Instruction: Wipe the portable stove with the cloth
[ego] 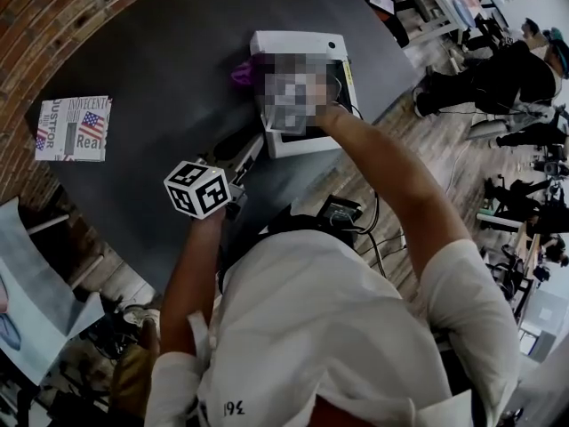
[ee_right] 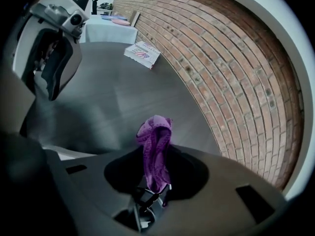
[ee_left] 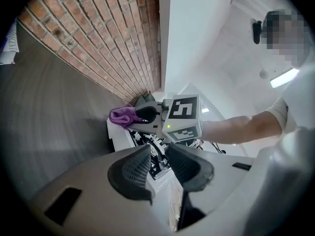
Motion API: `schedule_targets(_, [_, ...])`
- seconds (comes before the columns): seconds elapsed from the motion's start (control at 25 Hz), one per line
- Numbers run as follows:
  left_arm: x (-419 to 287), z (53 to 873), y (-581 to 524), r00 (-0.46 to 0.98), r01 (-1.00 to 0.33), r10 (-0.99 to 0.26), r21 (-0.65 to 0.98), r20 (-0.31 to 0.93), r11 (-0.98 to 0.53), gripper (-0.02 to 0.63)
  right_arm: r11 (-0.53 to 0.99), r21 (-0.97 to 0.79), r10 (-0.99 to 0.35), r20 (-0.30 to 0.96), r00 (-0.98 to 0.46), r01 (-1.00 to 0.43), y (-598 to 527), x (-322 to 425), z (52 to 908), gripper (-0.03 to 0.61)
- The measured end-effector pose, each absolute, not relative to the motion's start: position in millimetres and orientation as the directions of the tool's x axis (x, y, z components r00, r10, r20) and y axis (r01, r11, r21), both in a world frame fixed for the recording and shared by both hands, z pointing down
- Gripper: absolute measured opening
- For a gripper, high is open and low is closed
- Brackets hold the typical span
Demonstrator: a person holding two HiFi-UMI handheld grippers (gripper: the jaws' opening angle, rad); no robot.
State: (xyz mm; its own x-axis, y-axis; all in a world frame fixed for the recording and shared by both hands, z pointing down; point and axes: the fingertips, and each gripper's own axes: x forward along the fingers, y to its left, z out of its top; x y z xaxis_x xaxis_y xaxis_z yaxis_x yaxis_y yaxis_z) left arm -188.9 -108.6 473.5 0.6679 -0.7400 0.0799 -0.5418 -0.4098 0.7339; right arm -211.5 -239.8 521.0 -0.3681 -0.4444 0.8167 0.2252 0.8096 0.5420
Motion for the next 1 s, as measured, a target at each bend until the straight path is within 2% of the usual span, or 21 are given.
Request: schedule_targets(1.0, [-163,469,-103,0.694,-0.542,-0.714,0.72,0.091,-0.434,0.114,0.838,0.498,-0.412,0.846,-0.339,0.223,-219,-158,533,0.11])
